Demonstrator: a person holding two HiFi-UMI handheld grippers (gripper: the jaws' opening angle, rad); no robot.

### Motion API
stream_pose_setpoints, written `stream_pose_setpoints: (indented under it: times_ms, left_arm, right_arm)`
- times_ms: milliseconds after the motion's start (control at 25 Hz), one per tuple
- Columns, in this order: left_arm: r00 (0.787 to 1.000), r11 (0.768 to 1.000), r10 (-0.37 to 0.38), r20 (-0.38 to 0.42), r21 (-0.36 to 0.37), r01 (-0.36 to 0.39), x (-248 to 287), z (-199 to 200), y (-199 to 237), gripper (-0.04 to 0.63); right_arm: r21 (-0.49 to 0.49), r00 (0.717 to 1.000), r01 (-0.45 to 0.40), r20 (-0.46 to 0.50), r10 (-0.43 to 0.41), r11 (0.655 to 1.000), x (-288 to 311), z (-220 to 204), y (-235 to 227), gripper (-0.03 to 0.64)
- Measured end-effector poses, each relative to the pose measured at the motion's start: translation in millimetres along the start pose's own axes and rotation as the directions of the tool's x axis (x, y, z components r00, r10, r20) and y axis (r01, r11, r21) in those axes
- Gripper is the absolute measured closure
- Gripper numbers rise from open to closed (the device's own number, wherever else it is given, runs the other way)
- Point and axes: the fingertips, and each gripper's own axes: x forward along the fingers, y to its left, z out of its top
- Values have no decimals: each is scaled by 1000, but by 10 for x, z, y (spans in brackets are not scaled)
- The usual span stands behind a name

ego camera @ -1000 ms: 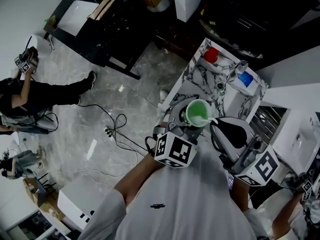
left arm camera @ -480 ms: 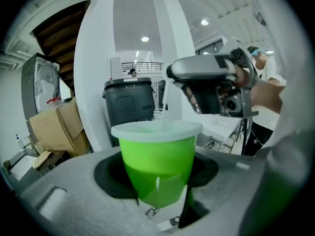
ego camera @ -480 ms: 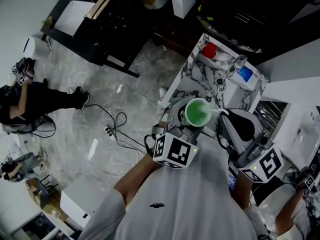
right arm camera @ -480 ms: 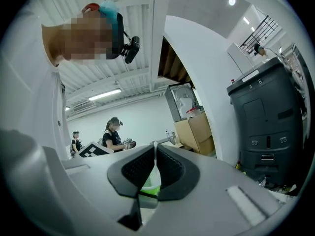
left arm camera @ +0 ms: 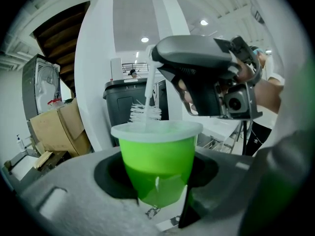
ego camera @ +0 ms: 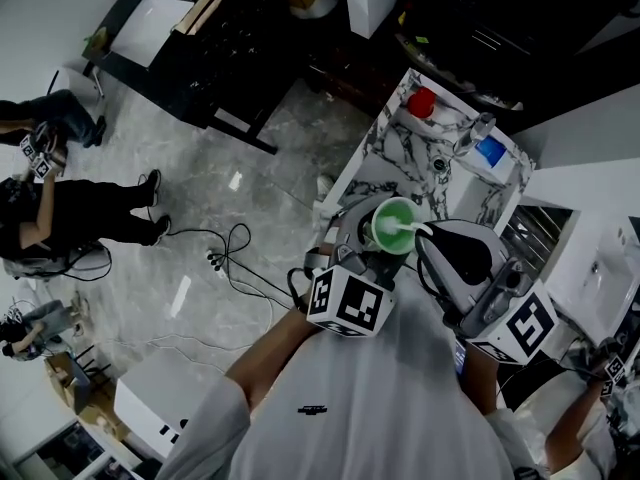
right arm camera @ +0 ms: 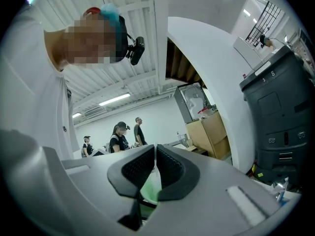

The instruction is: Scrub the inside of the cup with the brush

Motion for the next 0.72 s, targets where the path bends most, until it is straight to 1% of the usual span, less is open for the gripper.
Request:
stream_pose_setpoints:
  times_ms: [120, 280, 400, 560, 720]
  left_arm:
    - [1000, 1000, 7, -2, -7, -7, -10, -16, 15, 355]
    - [1000, 1000, 17, -11, -9, -17, -23, -59, 44, 354]
    - [1000, 1000, 19, -12, -12, -19, -36, -57, 56, 355]
    - [1000, 1000, 15, -6, -6, -15, -36, -12, 27, 354]
    - [1000, 1000, 12, -2, 7, -12, -32, 16, -8, 354]
  right_arm:
    - [4, 999, -39, -32, 39, 999, 1, -36, 78, 597]
    - [-31, 992, -87, -97, 84, 996, -27, -121, 159, 596]
    - [-4, 984, -97, -149, 95, 995, -59, -166, 185, 595]
    - [-13, 978, -81, -195, 77, 997, -90, -238, 126, 595]
    - [-76, 974, -51, -223, 33, 996, -93, -318, 5, 597]
